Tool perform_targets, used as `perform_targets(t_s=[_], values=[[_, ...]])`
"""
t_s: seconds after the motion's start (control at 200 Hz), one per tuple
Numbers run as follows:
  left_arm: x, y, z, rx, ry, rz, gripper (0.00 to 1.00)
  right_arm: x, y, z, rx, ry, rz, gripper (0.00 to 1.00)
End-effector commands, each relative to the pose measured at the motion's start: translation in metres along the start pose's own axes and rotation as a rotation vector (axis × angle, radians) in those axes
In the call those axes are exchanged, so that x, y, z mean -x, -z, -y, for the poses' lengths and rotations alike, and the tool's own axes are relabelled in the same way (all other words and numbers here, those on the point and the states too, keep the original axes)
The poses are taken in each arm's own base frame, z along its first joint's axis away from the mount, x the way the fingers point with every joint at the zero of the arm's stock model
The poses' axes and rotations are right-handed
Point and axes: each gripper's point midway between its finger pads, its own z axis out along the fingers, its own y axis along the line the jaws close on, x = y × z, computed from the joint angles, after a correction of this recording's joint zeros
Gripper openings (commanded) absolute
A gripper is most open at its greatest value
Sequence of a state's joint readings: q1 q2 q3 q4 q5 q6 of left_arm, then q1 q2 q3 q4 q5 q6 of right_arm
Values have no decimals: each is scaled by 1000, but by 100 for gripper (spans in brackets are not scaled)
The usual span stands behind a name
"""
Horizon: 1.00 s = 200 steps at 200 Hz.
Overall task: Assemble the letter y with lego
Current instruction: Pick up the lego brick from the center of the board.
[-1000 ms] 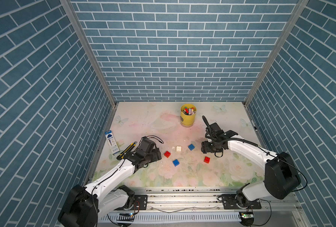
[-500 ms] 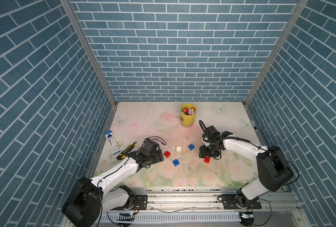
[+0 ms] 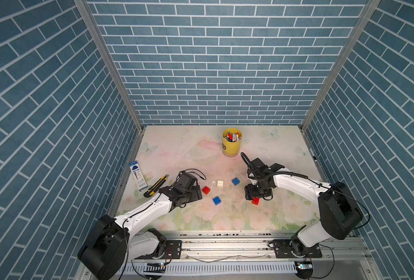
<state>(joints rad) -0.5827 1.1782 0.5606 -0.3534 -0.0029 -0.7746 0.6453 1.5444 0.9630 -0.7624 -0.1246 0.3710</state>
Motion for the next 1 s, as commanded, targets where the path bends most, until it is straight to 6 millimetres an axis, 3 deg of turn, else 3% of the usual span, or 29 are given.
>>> perform_targets(t_s=[0.0,0.235,0.51,0.995], values=[[6,7,8,-16,-6,25,85,0,-3,10,-52,30,-8,76],[4,8,7,-8,-12,26,84,-9,-16,-9,54,32,-68,75],[5,4,10,-1,-28,14,85,-34,-14,-23,95,31,-157,61],[4,3,10,17,-55,4,85,-40,-21,-17,-89,118,-191,51]])
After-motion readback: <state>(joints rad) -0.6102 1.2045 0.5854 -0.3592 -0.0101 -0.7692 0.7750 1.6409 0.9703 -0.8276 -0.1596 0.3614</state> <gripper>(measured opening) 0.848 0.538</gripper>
